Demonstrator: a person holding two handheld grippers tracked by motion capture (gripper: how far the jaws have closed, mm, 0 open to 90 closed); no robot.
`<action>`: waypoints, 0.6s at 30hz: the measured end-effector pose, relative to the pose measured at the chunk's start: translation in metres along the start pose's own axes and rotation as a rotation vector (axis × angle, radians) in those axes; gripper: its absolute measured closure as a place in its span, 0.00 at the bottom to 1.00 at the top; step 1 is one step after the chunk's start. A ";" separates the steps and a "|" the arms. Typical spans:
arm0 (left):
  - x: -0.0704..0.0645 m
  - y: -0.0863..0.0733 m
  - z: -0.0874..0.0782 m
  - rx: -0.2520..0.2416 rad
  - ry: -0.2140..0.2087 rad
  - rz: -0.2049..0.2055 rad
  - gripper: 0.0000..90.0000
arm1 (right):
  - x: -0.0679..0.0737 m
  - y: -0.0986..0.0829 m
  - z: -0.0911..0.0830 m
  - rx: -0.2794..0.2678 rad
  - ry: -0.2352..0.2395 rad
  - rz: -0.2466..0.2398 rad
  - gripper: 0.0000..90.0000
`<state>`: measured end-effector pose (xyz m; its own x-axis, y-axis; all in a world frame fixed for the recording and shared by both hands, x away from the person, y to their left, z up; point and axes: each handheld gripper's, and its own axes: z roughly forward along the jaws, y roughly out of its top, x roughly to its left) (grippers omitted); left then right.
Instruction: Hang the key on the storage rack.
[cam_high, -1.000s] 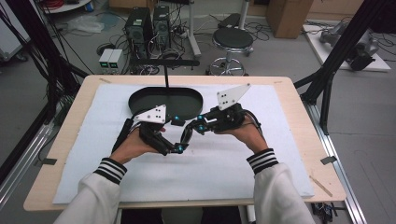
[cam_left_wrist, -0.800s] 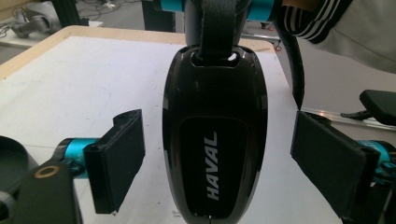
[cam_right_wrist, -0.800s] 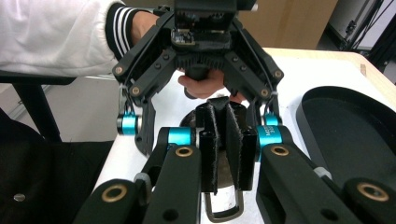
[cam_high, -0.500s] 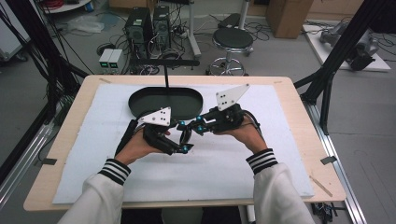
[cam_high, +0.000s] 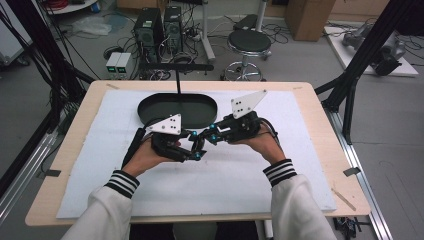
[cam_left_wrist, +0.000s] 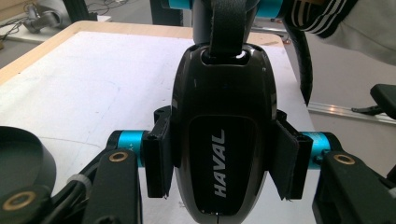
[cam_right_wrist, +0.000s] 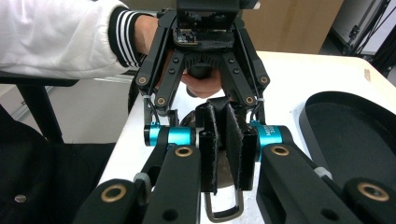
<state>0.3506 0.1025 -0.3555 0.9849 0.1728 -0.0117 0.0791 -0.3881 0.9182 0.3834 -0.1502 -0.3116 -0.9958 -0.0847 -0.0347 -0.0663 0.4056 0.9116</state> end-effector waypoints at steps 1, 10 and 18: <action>0.000 0.000 0.000 0.003 -0.001 -0.001 0.54 | 0.000 0.000 0.000 -0.002 0.003 -0.002 0.92; 0.001 -0.001 -0.004 0.041 0.041 -0.031 0.54 | 0.006 -0.006 -0.001 -0.013 -0.228 0.054 0.00; 0.005 0.000 -0.012 0.046 0.084 -0.057 0.54 | 0.012 -0.023 -0.023 -0.095 -0.288 0.123 0.00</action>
<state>0.3540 0.1143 -0.3509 0.9625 0.2699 -0.0281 0.1430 -0.4163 0.8979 0.3746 -0.1812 -0.3240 -0.9738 0.2262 -0.0242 0.0482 0.3092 0.9498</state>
